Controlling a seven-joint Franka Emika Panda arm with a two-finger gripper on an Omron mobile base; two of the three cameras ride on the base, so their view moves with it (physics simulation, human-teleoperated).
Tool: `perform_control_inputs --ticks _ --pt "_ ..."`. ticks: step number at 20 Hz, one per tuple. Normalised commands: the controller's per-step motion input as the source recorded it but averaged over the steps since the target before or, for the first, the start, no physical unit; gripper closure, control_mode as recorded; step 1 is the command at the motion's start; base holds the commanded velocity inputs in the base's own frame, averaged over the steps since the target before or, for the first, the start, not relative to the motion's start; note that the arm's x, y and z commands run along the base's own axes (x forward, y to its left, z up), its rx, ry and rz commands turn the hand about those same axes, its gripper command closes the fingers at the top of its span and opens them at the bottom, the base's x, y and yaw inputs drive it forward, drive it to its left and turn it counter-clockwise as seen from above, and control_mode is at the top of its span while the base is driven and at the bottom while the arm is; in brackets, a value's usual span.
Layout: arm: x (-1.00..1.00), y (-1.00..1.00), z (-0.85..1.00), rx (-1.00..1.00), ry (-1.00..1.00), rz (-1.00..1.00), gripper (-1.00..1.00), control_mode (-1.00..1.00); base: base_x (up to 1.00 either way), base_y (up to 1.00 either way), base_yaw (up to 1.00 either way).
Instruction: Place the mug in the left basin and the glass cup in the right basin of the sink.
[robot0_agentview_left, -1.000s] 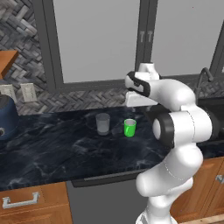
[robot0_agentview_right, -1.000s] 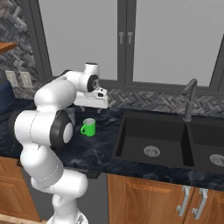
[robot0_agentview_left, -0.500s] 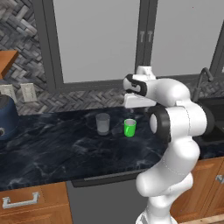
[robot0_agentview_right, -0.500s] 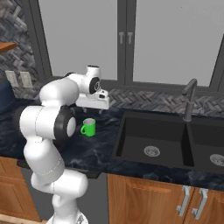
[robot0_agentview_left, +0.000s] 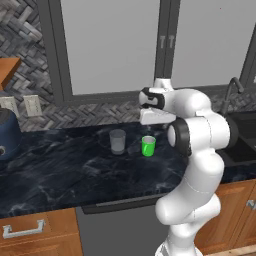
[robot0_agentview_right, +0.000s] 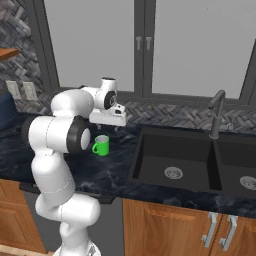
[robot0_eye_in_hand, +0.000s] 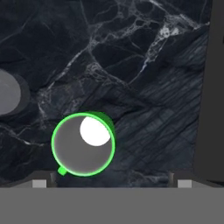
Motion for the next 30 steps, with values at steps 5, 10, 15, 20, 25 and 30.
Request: perform_control_inputs --ticks 5,10,15,20,25,30 --pt "0.17 0.00 -0.19 0.00 0.00 0.00 -1.00 -1.00 0.00 0.00 0.00" --pt "0.03 0.00 -0.15 0.00 0.00 0.00 -1.00 -1.00 0.00 0.00 0.00" --pt "0.00 0.00 -0.06 0.00 0.00 0.00 -1.00 -1.00 0.00 0.00 0.00" --pt "0.00 0.00 -0.07 0.00 0.00 0.00 -1.00 -1.00 0.00 0.00 0.00" --pt "0.00 0.00 -0.14 0.00 0.00 0.00 -1.00 -1.00 0.00 0.00 0.00" --pt "0.00 0.00 -0.11 0.00 0.00 0.00 -1.00 -1.00 0.00 0.00 0.00"
